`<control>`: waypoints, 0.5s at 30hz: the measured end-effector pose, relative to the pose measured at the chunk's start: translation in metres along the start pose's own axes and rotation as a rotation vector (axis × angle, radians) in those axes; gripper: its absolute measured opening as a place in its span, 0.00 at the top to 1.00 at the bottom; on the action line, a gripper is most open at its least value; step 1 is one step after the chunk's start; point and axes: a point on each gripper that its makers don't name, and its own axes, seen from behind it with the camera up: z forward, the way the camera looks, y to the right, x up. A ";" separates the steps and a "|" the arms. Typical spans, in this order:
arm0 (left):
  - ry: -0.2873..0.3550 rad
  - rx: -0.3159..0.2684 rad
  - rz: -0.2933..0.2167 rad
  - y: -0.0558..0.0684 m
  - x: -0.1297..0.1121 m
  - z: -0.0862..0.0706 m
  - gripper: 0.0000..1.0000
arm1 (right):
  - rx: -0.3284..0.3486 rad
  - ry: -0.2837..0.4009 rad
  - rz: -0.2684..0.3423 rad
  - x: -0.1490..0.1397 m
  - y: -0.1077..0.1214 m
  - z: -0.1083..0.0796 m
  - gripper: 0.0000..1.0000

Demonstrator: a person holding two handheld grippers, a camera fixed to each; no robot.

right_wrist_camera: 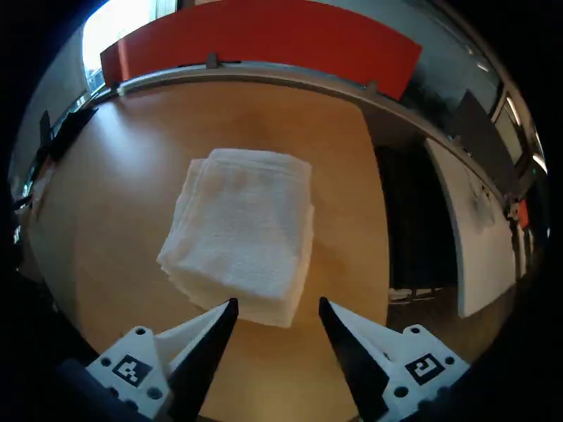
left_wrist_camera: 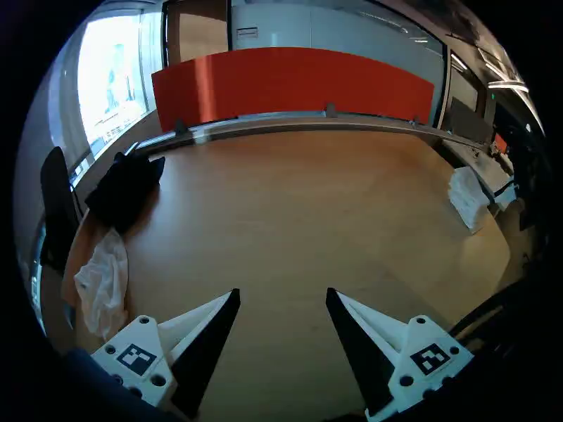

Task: Fold towel

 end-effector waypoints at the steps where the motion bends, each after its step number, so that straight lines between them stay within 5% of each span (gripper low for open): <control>1: 0.001 0.000 -0.001 0.000 0.000 0.000 0.10 | 0.001 0.008 0.006 0.002 -0.001 0.000 0.00; 15: 0.023 0.012 -0.027 -0.010 0.004 -0.007 0.10 | 0.011 0.152 0.098 0.040 -0.024 -0.005 0.00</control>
